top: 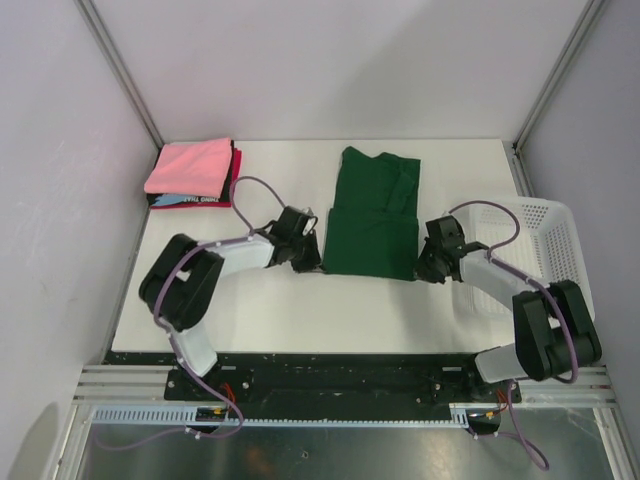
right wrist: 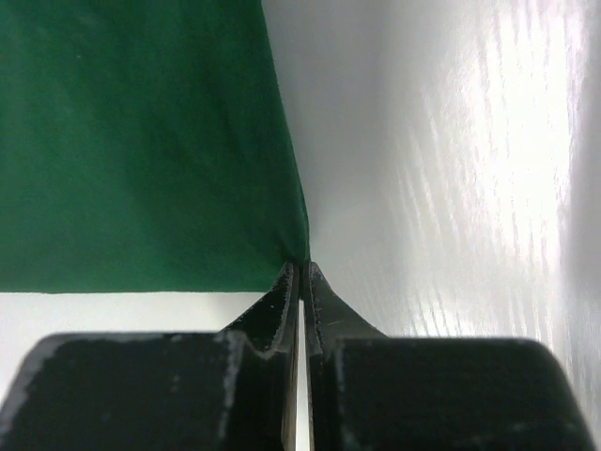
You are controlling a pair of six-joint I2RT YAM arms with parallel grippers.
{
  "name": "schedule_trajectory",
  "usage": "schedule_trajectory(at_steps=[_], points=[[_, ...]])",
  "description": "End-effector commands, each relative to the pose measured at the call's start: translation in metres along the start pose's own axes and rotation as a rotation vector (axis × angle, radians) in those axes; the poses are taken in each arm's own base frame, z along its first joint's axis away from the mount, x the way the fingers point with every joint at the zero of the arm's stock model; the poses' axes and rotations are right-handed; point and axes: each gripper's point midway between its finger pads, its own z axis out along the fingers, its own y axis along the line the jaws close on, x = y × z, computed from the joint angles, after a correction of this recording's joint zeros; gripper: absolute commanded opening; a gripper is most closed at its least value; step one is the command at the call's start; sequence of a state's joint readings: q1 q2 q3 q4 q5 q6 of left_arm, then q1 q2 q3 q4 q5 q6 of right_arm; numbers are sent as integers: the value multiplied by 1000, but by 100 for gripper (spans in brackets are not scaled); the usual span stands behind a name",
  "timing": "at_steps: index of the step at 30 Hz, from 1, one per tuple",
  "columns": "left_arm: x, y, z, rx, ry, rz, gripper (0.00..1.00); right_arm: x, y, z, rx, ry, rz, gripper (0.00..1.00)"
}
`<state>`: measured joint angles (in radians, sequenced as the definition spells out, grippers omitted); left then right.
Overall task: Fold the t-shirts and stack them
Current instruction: Grab one side of the 2/3 rectangular tshirt with both arms, then fold the long partially folded tshirt into a neat square
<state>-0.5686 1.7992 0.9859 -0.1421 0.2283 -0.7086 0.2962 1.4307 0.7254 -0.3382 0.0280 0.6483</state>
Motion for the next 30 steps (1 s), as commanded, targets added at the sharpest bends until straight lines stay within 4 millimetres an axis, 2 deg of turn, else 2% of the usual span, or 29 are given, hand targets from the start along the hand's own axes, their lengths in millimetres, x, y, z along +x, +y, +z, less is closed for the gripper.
schedule_trajectory(at_steps=[1,5,11,15,18,23,26,30], points=[[11,-3,-34,7,-55,14,0,19,-6,-25,7,28,-71,0],[45,-2,-57,27,-56,41,0,43,-6,-53,-31,36,-96,0],[97,-6,-85,75,-70,71,0,91,-4,-92,-106,53,-85,0],[118,-10,-104,106,-88,72,0,111,-2,-115,-149,50,-63,0],[117,-14,-119,129,-125,62,0,115,-1,-128,-188,37,-27,0],[98,-17,-131,100,-206,75,0,108,6,-137,-220,-1,3,0],[85,-25,-134,96,-228,90,0,95,14,-141,-214,-42,3,0],[58,-43,-142,111,-268,104,0,62,31,-156,-221,-134,9,0]])
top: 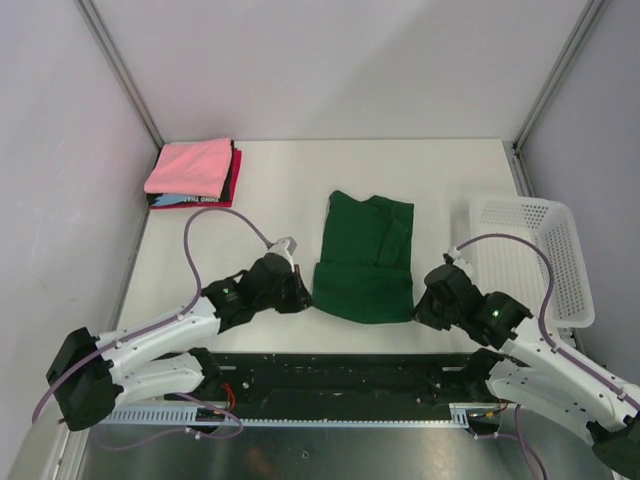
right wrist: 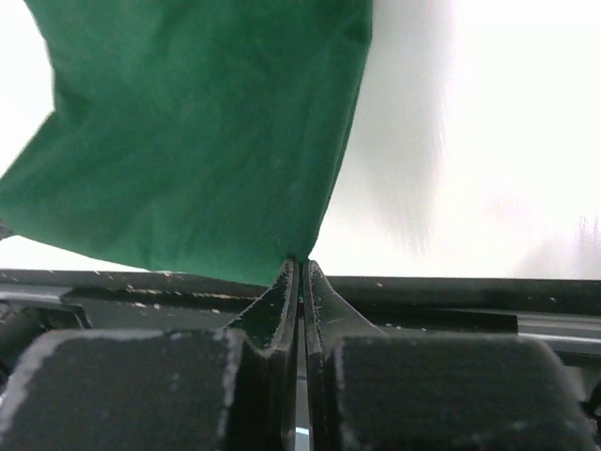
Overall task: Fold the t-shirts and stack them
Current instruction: Fold the long partially folded tshirt into a neat square
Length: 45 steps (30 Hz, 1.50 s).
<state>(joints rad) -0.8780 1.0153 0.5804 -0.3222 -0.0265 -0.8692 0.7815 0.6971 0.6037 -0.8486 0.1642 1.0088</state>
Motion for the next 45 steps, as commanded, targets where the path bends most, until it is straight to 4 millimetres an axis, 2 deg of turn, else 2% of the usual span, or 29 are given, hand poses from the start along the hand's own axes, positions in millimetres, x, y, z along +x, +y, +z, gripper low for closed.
schedule_trajectory(at_steps=[1,6,13,16,18,20,22,25,27,29,31,34,38,45], points=[[-57,-27,-8,26,-126,19,0,-56,31,-21,-29,-172,28,0],[-110,-44,-6,30,-186,17,0,-111,46,-21,-33,-248,42,0],[-203,-66,29,29,-233,21,0,-212,53,11,-48,-350,81,0],[-243,-68,60,23,-240,15,0,-256,56,41,-57,-394,88,0],[-265,-65,87,17,-234,7,0,-288,54,65,-58,-429,103,0],[-281,-54,120,5,-216,-4,0,-310,51,95,-73,-426,123,0],[-295,-40,152,-11,-207,-24,0,-329,47,126,-81,-415,143,0],[-308,-11,196,-37,-187,-60,0,-342,37,182,-65,-353,163,0],[-313,4,216,-44,-179,-83,0,-344,30,212,-42,-310,171,0],[-316,13,226,-49,-177,-98,0,-342,25,234,-15,-263,177,0],[-317,19,229,-59,-179,-103,0,-335,22,248,7,-231,177,0],[-313,28,227,-86,-177,-107,0,-317,17,256,39,-195,178,0],[-296,38,212,-120,-153,-128,0,-286,15,248,71,-152,186,0],[-262,34,153,-119,-167,-125,0,-221,17,205,111,-111,174,0]])
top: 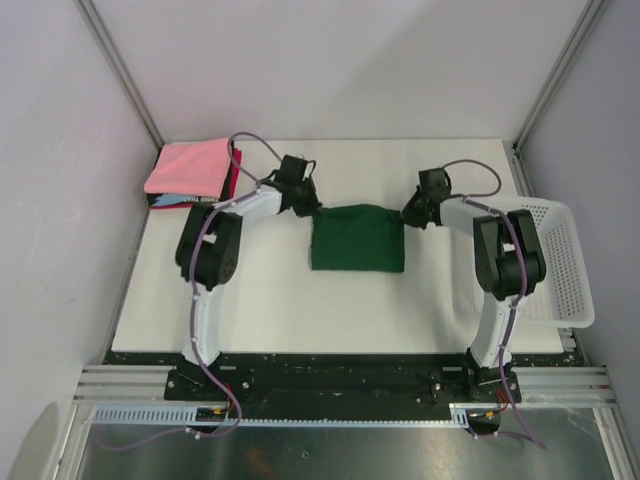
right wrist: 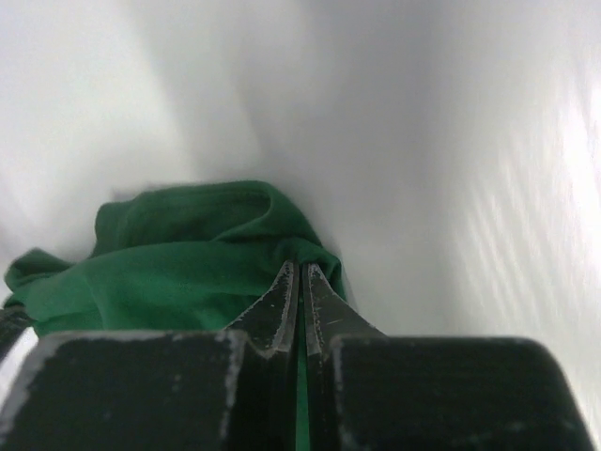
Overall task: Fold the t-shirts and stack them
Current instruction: Fold the long partially folded tshirt into a neat square
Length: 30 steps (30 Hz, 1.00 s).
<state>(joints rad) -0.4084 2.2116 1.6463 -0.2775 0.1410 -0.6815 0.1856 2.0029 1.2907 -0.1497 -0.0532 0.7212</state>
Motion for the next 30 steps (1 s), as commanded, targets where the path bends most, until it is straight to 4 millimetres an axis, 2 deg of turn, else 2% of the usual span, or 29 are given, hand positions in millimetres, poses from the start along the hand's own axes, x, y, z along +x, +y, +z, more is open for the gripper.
schedule_trajectory(at_steps=[1,4,7,10,13,17,23,24,27,29,30], points=[[-9,-15,-69,46,-100,15,0,43,-13,-41,64,46,-16,0],[8,-4,-95,42,-109,14,0,60,-14,-66,75,33,-33,0],[18,3,-118,42,-128,19,0,66,-4,-87,60,12,-58,0],[21,10,-134,40,-149,22,0,60,13,-102,10,-30,-66,0],[14,23,-141,21,-171,8,0,46,29,-108,-41,-72,-62,0],[-2,45,-126,-13,-164,-13,0,26,43,-96,-86,-101,-66,0],[-21,80,-82,-74,-126,-52,0,9,56,-52,-153,-70,-74,2],[-23,85,-75,-81,-119,-54,0,5,58,-46,-161,-63,-77,7],[-29,89,-61,-69,-100,-51,1,-7,64,-38,-177,-49,-93,30],[-34,87,-58,-56,-100,-43,6,-17,71,-43,-182,-55,-116,42],[-38,85,-59,-50,-108,-39,13,-20,75,-48,-182,-65,-130,46]])
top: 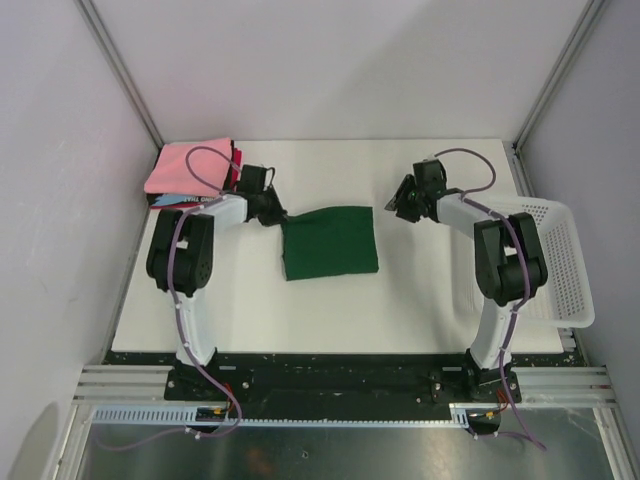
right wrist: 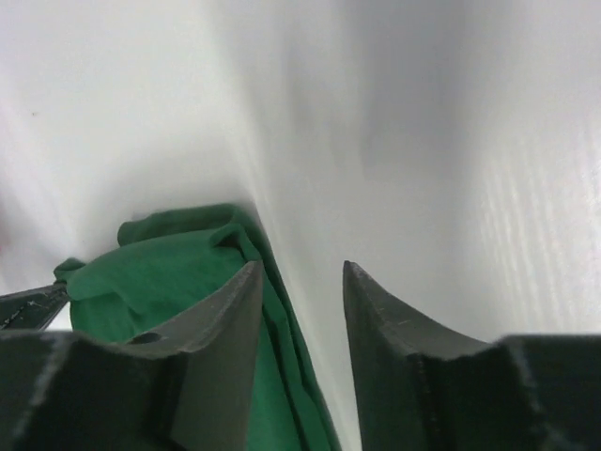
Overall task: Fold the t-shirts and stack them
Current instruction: Fold the long partially folded tshirt into a neat square, then smooth out wrinkles on the folded tshirt
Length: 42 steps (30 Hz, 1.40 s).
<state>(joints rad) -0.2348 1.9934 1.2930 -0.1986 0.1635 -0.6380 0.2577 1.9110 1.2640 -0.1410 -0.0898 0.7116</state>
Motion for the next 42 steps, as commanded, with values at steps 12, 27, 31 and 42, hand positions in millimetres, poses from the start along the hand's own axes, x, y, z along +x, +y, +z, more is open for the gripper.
schedule_trajectory(at_steps=[12,27,31,42], points=[[-87,-41,-88,124,-246,50,55,6,84,-57,-109,-20,-214,31],[51,-25,-74,87,9,11,1,46,134,53,-177,96,-288,25],[76,-8,-60,41,74,-7,0,46,134,70,-140,106,-273,27],[65,-19,-71,73,39,28,0,27,138,62,-109,76,-306,33]])
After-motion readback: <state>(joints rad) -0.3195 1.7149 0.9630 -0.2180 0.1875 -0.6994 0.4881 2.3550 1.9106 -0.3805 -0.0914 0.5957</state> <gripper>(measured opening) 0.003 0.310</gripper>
